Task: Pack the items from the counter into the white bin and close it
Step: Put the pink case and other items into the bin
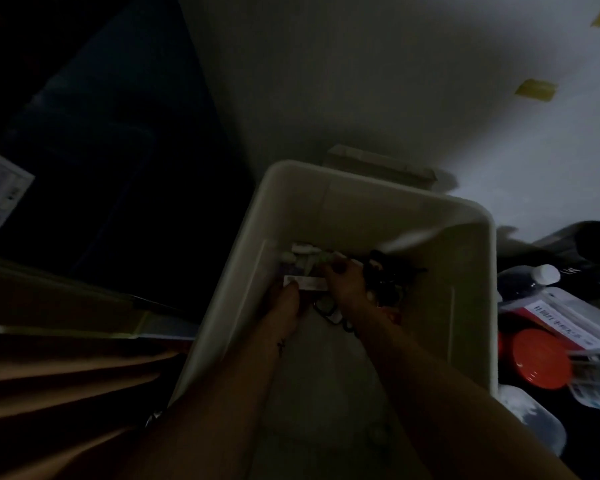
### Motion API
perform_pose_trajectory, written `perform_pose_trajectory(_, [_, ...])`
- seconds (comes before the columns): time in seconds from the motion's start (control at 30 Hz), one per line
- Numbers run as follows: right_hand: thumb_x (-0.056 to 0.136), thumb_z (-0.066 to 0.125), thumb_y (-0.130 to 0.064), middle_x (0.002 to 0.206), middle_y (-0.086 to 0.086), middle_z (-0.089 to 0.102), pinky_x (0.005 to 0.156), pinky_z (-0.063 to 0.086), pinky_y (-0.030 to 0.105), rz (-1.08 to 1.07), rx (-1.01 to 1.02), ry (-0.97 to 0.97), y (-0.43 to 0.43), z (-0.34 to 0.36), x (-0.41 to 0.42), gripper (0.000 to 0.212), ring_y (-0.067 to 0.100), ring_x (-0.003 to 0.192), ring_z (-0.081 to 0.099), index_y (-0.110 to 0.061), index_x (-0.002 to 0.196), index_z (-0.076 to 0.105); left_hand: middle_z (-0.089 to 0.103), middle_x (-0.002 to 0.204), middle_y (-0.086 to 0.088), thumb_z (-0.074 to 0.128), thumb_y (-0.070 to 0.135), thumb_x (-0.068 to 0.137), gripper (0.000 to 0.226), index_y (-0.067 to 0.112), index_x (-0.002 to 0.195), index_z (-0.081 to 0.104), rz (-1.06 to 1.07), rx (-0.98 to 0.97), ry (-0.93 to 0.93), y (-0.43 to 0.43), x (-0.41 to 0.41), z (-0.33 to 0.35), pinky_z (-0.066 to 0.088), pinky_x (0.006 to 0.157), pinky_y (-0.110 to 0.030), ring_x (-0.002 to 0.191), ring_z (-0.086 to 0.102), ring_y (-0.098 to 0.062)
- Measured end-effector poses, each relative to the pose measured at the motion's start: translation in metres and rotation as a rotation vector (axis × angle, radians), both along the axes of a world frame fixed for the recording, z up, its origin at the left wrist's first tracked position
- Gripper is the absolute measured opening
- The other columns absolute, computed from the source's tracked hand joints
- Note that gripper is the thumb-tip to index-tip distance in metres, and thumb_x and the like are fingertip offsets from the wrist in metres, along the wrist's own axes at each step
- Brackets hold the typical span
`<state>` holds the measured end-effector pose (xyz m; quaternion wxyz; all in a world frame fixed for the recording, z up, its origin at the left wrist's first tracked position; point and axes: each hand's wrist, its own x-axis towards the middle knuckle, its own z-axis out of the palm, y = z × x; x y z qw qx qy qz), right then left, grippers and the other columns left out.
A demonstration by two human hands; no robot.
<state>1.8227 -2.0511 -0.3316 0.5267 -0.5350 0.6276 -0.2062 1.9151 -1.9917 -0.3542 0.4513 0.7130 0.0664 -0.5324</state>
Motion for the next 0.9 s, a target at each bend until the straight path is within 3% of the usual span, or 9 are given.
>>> perform_pose_trajectory(0.13, [0.097, 0.054, -0.01, 0.118, 0.021, 0.065, 0.095, 0.046, 0.035, 0.087, -0.039, 0.028, -0.001, -0.005, 0.008, 0.027, 0.033, 0.113, 0.059, 0.006, 0.117, 0.064, 0.057, 0.131, -0.021, 0.045, 0.015, 0.102, 0.037, 0.006, 0.137, 0.051, 0.083, -0.047, 0.033, 0.004, -0.003, 0.003, 0.054, 0.069, -0.035, 0.115, 0.058, -0.038])
perform_pose_trajectory(0.3, [0.097, 0.052, -0.011, 0.123, 0.019, 0.064, 0.096, 0.042, 0.031, 0.028, -0.105, 0.1, 0.003, -0.008, 0.004, 0.028, 0.032, 0.116, 0.057, 0.001, 0.12, 0.064, 0.054, 0.137, -0.021, 0.048, 0.016, 0.101, 0.04, 0.005, 0.14, 0.049, 0.072, 0.025, -0.041, 0.0, -0.004, -0.006, 0.048, 0.1, -0.049, 0.119, 0.056, -0.037])
perform_pose_trajectory(0.47, [0.093, 0.056, -0.013, 0.12, 0.016, 0.063, 0.079, 0.042, 0.026, 0.056, 0.026, 0.163, 0.009, -0.019, -0.006, 0.032, 0.032, 0.11, 0.058, -0.004, 0.124, 0.058, 0.055, 0.135, -0.021, 0.048, 0.01, 0.1, 0.039, 0.004, 0.138, 0.05, 0.046, 0.032, -0.072, -0.009, -0.008, -0.008, 0.049, 0.099, -0.05, 0.117, 0.057, -0.036])
perform_pose_trajectory(0.57, [0.092, 0.058, -0.011, 0.117, 0.015, 0.064, 0.078, 0.044, 0.021, 0.023, 0.019, 0.127, 0.01, -0.022, -0.008, 0.031, 0.029, 0.107, 0.06, -0.002, 0.121, 0.059, 0.055, 0.134, -0.019, 0.041, 0.009, 0.101, 0.038, 0.004, 0.138, 0.05, 0.138, 0.008, 0.024, -0.016, -0.008, -0.006, 0.053, 0.089, -0.044, 0.106, 0.058, -0.028])
perform_pose_trajectory(0.63, [0.092, 0.058, -0.011, 0.111, 0.012, 0.065, 0.064, 0.04, 0.009, 0.007, 0.034, 0.114, 0.01, -0.023, -0.006, 0.028, 0.022, 0.097, 0.06, -0.002, 0.118, 0.059, 0.06, 0.127, -0.017, 0.045, 0.015, 0.101, 0.035, 0.006, 0.133, 0.056, 0.132, 0.008, 0.01, -0.016, -0.007, -0.007, 0.056, 0.08, -0.042, 0.1, 0.061, -0.028])
perform_pose_trajectory(0.7, [0.094, 0.056, -0.014, 0.103, 0.01, 0.064, 0.052, 0.035, 0.008, 0.013, 0.027, 0.115, 0.011, -0.024, -0.006, 0.025, 0.019, 0.088, 0.057, 0.0, 0.115, 0.059, 0.063, 0.123, -0.018, 0.052, 0.023, 0.098, 0.035, 0.005, 0.128, 0.06, 0.108, 0.021, 0.004, -0.014, -0.005, -0.009, 0.056, 0.088, -0.048, 0.103, 0.064, -0.033])
perform_pose_trajectory(0.8, [0.095, 0.052, -0.012, 0.103, 0.013, 0.069, 0.071, 0.052, 0.025, 0.084, 0.012, 0.084, 0.016, -0.023, -0.007, 0.021, 0.025, 0.09, 0.062, -0.001, 0.107, 0.066, 0.066, 0.115, -0.017, 0.06, 0.017, 0.093, 0.032, 0.005, 0.122, 0.064, 0.107, -0.032, 0.025, -0.01, -0.004, -0.011, 0.059, 0.078, -0.041, 0.097, 0.066, -0.032])
perform_pose_trajectory(0.87, [0.093, 0.053, -0.007, 0.108, 0.017, 0.069, 0.086, 0.053, 0.043, 0.114, -0.004, 0.092, 0.019, -0.02, -0.008, 0.022, 0.032, 0.1, 0.063, -0.003, 0.108, 0.068, 0.069, 0.109, -0.012, 0.065, 0.011, 0.088, 0.031, 0.009, 0.119, 0.067, 0.126, -0.084, -0.016, -0.006, -0.007, -0.01, 0.058, 0.062, -0.031, 0.087, 0.068, -0.025])
perform_pose_trajectory(0.9, [0.092, 0.054, -0.006, 0.111, 0.018, 0.068, 0.088, 0.052, 0.047, 0.115, -0.012, 0.092, 0.02, -0.018, -0.008, 0.021, 0.033, 0.103, 0.062, -0.004, 0.108, 0.068, 0.069, 0.111, -0.011, 0.065, 0.009, 0.087, 0.033, 0.011, 0.12, 0.067, 0.129, -0.082, -0.047, -0.003, -0.009, -0.009, 0.059, 0.065, -0.032, 0.09, 0.068, -0.025])
